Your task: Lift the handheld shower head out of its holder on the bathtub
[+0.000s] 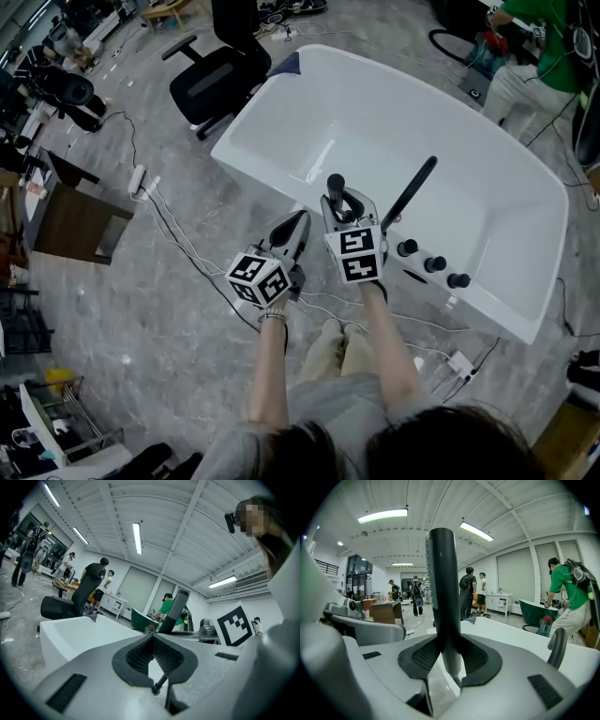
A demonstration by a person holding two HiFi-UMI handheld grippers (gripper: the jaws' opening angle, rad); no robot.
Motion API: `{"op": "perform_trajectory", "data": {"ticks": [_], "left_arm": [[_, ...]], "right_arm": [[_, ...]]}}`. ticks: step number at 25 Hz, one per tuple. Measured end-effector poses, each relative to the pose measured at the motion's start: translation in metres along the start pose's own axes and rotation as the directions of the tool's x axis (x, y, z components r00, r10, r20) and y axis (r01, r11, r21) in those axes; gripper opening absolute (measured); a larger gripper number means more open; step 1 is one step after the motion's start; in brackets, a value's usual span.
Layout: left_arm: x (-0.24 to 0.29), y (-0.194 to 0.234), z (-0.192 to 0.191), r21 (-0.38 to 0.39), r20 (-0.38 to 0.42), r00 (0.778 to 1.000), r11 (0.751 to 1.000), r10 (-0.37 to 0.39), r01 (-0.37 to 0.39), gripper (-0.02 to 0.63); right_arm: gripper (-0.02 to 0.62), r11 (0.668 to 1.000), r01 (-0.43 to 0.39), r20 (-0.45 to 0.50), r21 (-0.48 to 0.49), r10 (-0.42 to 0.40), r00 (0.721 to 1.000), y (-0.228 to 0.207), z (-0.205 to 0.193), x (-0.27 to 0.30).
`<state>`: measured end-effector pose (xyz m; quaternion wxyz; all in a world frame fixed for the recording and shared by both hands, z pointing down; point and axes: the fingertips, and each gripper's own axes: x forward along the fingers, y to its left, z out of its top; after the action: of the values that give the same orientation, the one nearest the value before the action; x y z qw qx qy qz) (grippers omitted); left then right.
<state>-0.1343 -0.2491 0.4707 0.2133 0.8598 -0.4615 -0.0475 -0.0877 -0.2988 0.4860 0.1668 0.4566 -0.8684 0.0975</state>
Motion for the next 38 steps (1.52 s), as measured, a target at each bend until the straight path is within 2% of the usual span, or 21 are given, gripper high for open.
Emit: {"op": "perform_trajectory", "data": {"ticks": [17, 38], "left_arm": [[-0.04, -0.043, 0.069, 0.082, 0.087, 0.996, 0.997, -0.017, 0.01, 0.005], [-0.103, -0.057, 0.118, 0.174, 0.179, 0.983, 0.983, 0.028, -0.06, 0.005]], "right_arm": [[0.133, 0.997, -0.078, 0.097, -0.02, 0.079, 0.992, 0.039, 0.071, -0.047], [0.133, 0.98, -0.171, 0.15, -0.104, 0.186, 0.971, 0.098, 0.119, -0.089]]}}
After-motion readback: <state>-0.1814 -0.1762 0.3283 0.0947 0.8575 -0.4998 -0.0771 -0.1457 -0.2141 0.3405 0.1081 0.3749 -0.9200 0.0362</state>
